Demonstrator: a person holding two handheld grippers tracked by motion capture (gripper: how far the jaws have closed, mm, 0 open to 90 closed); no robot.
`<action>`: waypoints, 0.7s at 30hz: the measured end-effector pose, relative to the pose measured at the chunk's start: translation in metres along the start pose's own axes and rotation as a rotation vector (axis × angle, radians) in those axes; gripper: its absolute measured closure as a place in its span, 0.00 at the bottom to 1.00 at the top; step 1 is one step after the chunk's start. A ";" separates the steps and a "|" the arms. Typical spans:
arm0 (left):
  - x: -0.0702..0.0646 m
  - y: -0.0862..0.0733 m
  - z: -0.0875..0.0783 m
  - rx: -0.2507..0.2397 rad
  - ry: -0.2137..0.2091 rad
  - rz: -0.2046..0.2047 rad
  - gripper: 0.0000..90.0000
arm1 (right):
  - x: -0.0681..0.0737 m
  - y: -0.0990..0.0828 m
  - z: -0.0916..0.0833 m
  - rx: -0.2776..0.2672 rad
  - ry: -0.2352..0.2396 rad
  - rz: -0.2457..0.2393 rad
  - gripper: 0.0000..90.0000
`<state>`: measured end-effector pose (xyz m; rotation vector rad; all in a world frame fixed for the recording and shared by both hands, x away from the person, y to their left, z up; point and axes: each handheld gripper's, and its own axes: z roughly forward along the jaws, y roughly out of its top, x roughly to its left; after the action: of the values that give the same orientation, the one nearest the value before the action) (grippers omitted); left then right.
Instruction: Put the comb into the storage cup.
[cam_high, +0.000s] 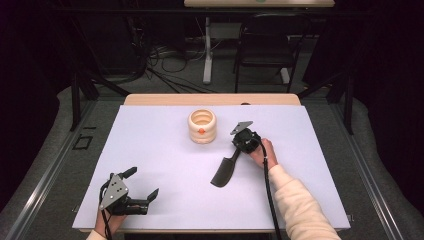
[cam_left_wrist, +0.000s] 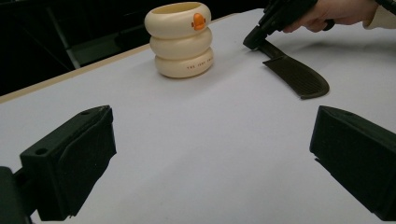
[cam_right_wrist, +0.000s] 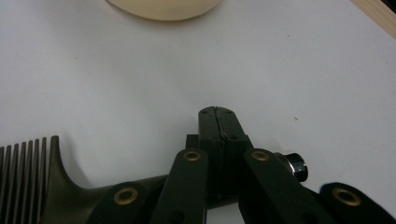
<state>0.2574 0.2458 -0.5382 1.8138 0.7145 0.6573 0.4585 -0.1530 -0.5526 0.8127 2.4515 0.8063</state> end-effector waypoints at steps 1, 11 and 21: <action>0.000 0.000 0.000 -0.003 0.001 0.000 0.00 | -0.001 0.000 -0.001 0.001 -0.002 -0.002 1.00; 0.001 0.000 0.000 -0.003 0.005 -0.003 0.00 | -0.004 -0.001 -0.004 0.011 -0.002 0.003 1.00; 0.001 0.001 -0.001 -0.020 0.007 -0.011 0.00 | -0.007 -0.003 -0.007 0.027 0.003 0.018 1.00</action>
<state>0.2571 0.2471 -0.5370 1.7891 0.7198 0.6623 0.4586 -0.1627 -0.5475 0.8448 2.4661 0.7835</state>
